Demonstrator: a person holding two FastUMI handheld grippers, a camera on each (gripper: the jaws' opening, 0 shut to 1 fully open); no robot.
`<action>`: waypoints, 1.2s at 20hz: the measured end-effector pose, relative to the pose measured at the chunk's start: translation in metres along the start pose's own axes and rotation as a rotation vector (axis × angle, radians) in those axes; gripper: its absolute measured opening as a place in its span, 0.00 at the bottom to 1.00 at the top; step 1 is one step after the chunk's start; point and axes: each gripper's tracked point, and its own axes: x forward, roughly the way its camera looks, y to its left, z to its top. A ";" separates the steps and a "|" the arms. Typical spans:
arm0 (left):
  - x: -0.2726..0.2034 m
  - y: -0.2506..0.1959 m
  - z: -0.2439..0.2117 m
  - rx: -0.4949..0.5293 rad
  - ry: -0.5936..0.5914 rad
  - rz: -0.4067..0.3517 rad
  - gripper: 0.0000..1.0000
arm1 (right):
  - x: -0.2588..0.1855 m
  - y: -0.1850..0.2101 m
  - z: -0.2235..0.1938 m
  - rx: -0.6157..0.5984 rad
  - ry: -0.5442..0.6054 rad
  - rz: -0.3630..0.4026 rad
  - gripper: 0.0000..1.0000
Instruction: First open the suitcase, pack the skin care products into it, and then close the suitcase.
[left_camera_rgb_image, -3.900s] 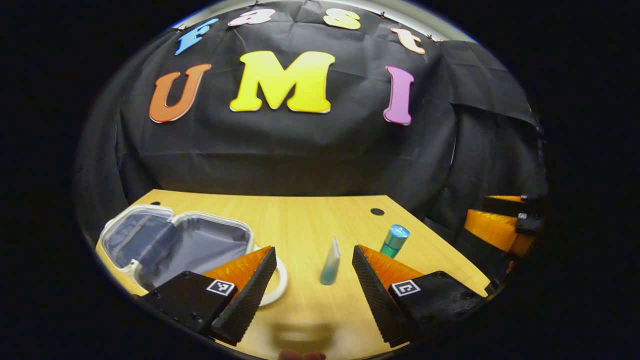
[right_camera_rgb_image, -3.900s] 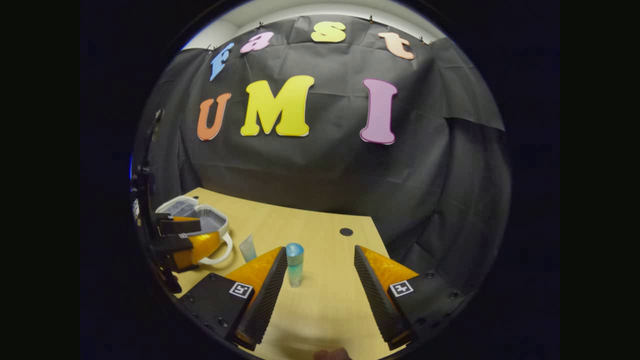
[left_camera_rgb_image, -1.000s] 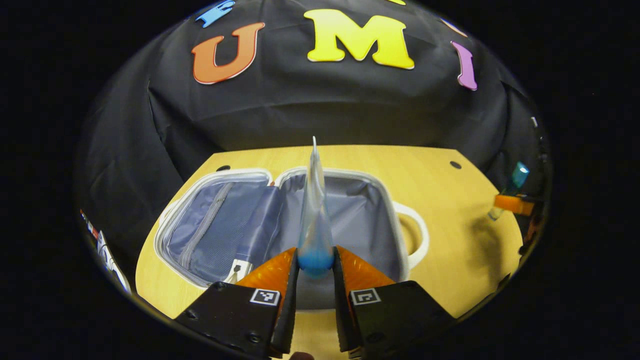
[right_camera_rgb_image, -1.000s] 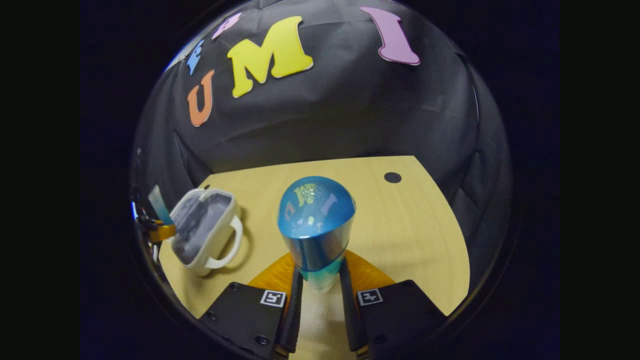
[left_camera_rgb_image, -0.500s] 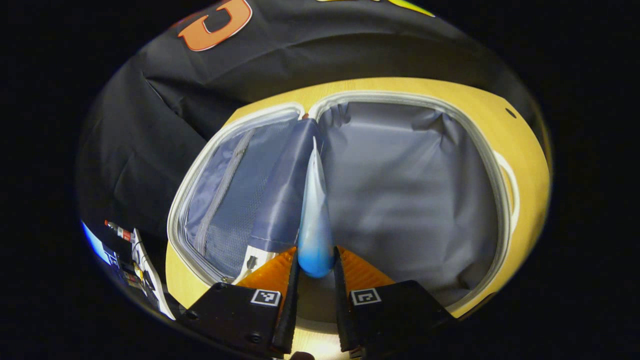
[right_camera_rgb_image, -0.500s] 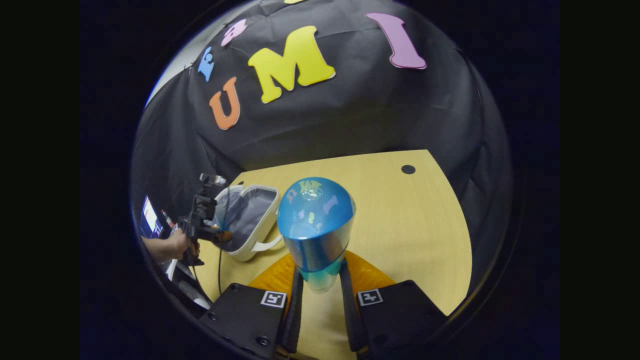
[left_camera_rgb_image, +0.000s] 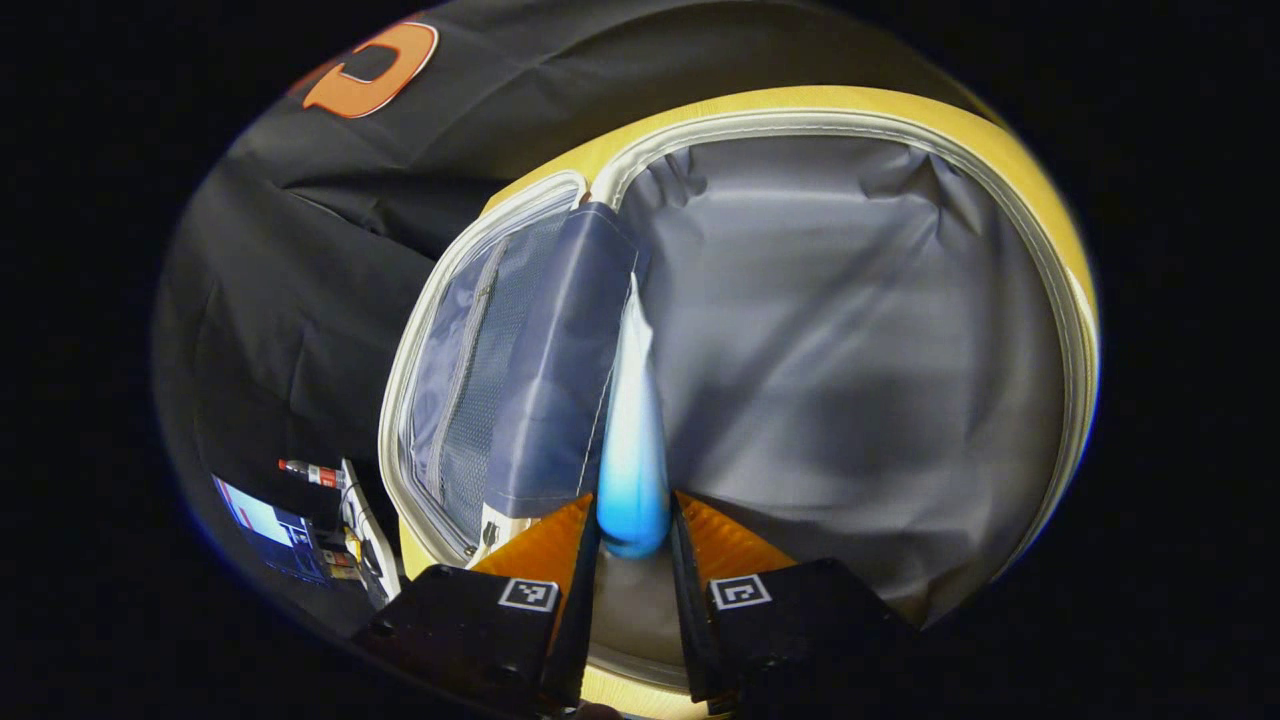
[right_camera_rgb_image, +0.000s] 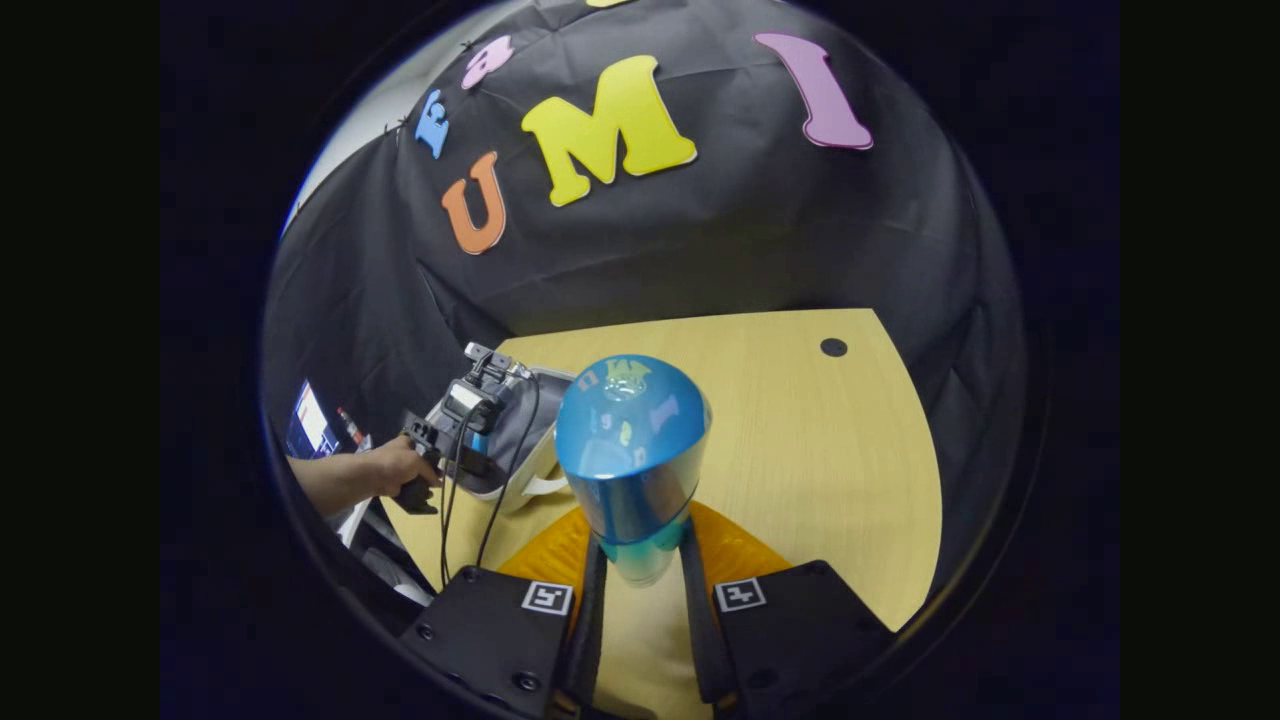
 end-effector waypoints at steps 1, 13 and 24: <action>-0.001 0.000 0.002 0.009 -0.004 -0.003 0.43 | -0.002 -0.002 0.000 0.009 -0.004 -0.003 0.35; -0.053 -0.002 0.012 -0.116 -0.236 -0.263 0.91 | 0.024 0.070 0.016 -0.077 -0.034 0.020 0.35; -0.118 0.134 -0.087 -0.520 -0.481 -0.396 1.00 | 0.200 0.241 -0.001 -0.084 0.149 0.109 0.35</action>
